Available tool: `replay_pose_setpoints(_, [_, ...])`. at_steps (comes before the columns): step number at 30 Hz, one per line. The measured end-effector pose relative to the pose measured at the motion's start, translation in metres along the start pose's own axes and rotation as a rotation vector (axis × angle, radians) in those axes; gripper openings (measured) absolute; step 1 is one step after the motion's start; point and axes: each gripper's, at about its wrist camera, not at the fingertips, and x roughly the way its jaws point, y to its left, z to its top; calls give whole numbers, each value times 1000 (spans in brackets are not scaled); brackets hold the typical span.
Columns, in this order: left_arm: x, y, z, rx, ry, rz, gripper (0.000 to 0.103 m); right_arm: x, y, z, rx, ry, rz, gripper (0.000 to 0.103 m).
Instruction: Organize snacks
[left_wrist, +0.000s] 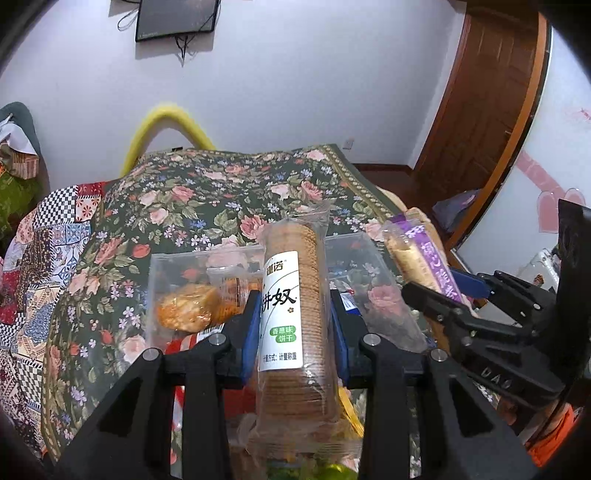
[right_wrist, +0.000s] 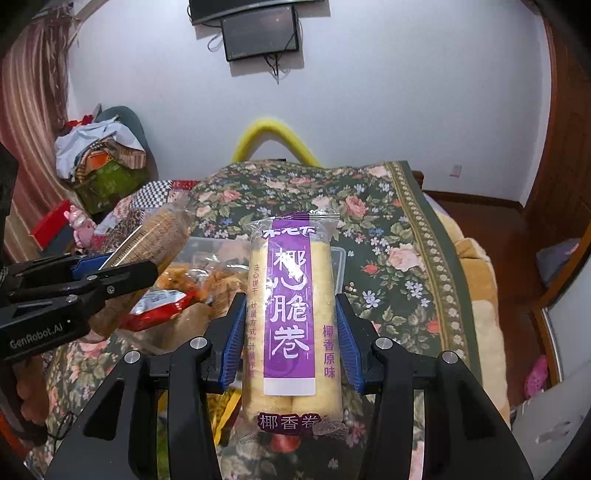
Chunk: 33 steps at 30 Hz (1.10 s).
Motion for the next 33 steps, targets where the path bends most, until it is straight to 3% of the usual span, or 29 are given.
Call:
replay_pose_setpoints(8, [36,2,6,-3,58,11,34,39,0,4,19,65,-1,43])
replay_pose_setpoints(17, [54,7,7,2,79,39,34,55,1,4,16,105,-12,43])
replay_pose_setpoints(24, [38,-2,9,53,23,74,34,60,3,4,8,119,-13,43])
replay_pose_setpoints(33, [8,-6,7,48,-8,74,34,33,8,10,-7,80,-8,45])
